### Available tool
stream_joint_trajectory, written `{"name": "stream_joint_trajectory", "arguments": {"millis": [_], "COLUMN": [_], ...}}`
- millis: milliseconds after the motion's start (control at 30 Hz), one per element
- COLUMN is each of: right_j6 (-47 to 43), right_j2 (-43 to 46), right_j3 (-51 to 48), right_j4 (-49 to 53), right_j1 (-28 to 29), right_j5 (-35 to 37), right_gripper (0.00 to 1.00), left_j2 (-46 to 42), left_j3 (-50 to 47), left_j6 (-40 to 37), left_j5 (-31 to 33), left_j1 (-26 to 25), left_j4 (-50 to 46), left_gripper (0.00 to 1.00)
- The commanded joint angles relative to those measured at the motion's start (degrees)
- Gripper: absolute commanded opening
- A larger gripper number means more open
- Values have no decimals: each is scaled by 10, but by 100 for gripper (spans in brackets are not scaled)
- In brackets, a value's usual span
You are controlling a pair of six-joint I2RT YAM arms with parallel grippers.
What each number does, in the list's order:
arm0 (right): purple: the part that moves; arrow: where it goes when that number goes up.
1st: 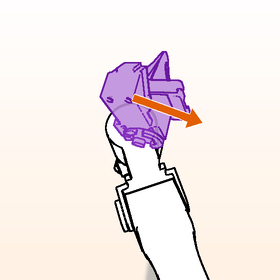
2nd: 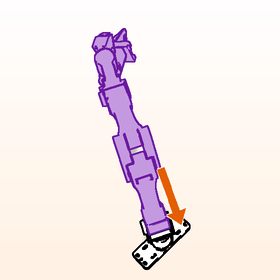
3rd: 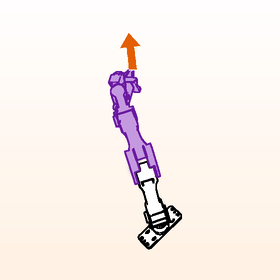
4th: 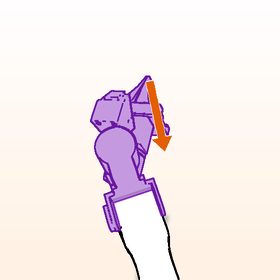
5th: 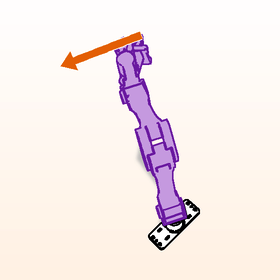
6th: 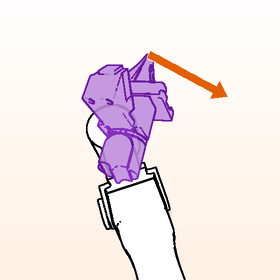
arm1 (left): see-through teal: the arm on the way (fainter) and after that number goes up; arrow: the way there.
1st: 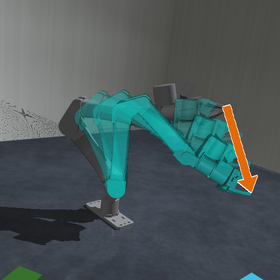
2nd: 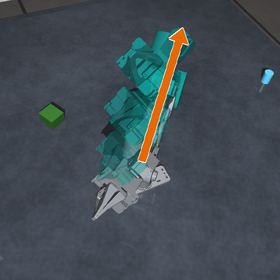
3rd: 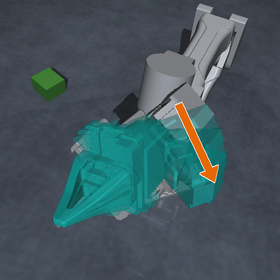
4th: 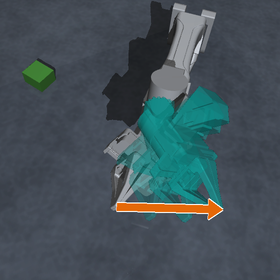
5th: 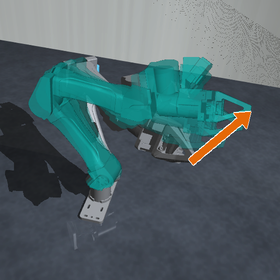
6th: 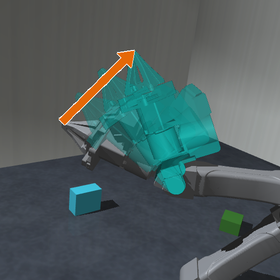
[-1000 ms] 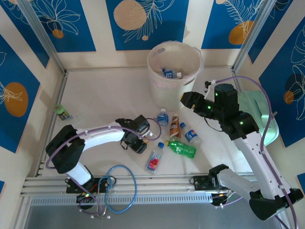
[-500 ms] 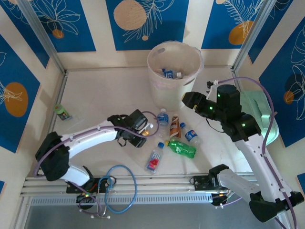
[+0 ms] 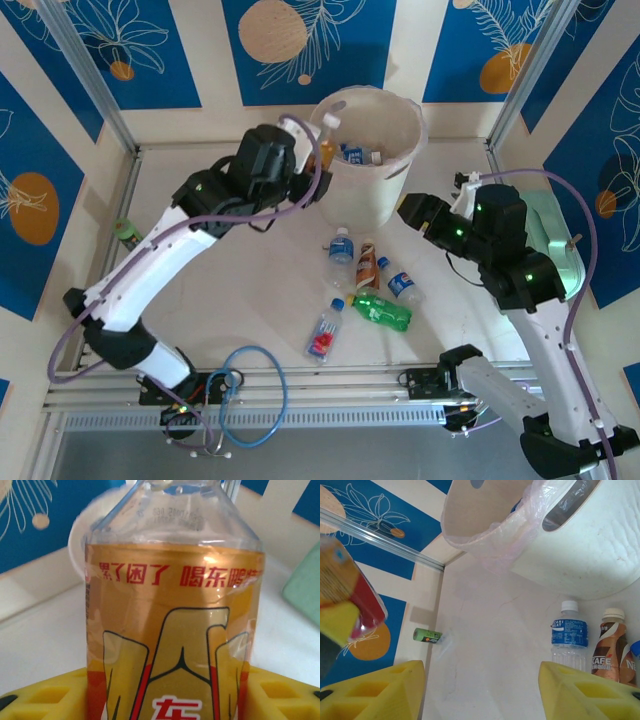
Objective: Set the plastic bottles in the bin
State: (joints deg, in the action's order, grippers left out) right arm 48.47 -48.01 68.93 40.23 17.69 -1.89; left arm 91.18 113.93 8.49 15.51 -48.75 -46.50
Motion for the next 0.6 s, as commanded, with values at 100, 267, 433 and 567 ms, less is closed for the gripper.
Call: {"name": "stream_joint_trajectory", "arguments": {"millis": [100, 267, 433, 567], "right_j6": [31, 43, 58, 58], "right_j2": [30, 47, 57, 53], "right_j3": [-45, -75, -105, -107], "right_j4": [-2, 15, 15, 11], "right_j1": [30, 85, 105, 108], "right_j5": [4, 45, 51, 52], "right_gripper": [62, 61, 61, 61], "left_j2": [154, 248, 282, 293], "left_j3": [159, 253, 266, 268], "left_j6": [-10, 40, 72, 82], "left_j5": [-29, -104, -165, -199], "left_j1": [25, 78, 107, 113], "left_j4": [5, 19, 61, 70], "left_gripper": [58, 57, 57, 77]}}
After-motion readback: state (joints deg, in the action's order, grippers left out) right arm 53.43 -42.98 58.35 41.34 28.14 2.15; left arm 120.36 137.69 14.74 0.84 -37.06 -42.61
